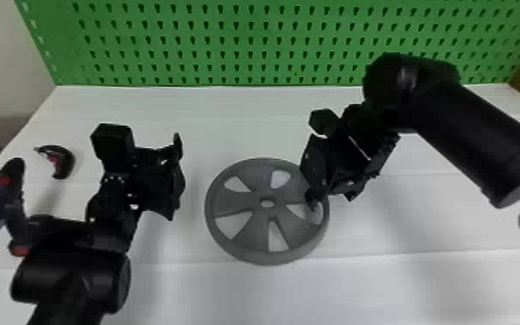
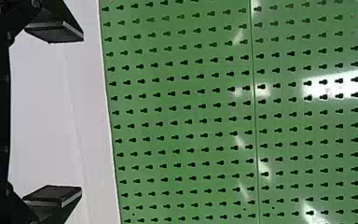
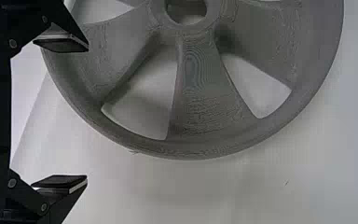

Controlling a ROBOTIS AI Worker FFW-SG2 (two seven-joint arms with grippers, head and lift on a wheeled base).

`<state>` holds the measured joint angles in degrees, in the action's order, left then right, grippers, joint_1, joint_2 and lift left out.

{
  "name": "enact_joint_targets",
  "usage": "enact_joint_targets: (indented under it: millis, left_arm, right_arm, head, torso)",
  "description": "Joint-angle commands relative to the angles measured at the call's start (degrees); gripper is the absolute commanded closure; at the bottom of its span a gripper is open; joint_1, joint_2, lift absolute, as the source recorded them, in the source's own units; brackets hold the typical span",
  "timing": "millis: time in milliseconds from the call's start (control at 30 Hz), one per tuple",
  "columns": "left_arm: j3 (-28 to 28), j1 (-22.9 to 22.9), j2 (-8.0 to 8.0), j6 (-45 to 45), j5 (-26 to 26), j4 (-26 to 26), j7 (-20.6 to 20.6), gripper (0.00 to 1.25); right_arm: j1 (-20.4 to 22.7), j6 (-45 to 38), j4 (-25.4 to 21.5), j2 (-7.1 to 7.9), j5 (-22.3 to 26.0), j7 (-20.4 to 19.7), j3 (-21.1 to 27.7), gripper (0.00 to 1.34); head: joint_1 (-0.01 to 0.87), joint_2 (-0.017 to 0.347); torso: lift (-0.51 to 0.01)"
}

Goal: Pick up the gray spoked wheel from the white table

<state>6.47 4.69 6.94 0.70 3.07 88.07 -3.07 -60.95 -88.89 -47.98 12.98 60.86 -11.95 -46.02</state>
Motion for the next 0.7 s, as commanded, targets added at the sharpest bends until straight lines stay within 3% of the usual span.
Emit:
enact_joint_targets:
  millis: [0,133,233,333,467,667]
  left_arm:
    - [0.21,0.15,0.0,0.0,-0.09,0.0,0.0,0.13]
    - [0.39,0.23,0.0,0.0,-0.09,-0.18,-0.18,0.13]
    - [0.56,0.32,0.0,0.0,-0.09,-0.35,-0.27,0.13]
    - [0.83,0.5,0.0,0.0,-0.09,-0.53,-0.35,0.13]
    - [0.83,0.5,0.0,0.0,-0.09,-0.53,-0.35,0.13]
    - [0.91,0.59,0.0,0.0,-0.09,-0.53,-0.44,0.13]
  right_arm:
    - [-0.57,1.35,2.71,-0.76,0.13,0.0,-0.04,0.28]
    - [-1.01,2.58,4.56,-1.38,0.13,-1.41,0.67,0.28]
    - [-1.36,3.82,5.7,-1.82,1.45,-4.75,1.46,0.28]
    - [-1.63,5.31,7.19,-1.99,4.97,-9.67,2.07,0.28]
    - [-1.63,7.07,8.95,-2.08,13.14,-19.34,3.3,0.28]
    - [-1.54,9.0,11.06,-2.43,20.52,-26.1,3.83,0.28]
  head:
    - [0.765,0.012]
    - [0.765,0.012]
    - [0.765,0.012]
    - [0.765,0.012]
    - [0.765,0.012]
    - [0.765,0.012]
  torso:
    - [-0.091]
    - [-0.091]
    - [-0.091]
    - [-0.091]
    - [-0.091]
    - [-0.091]
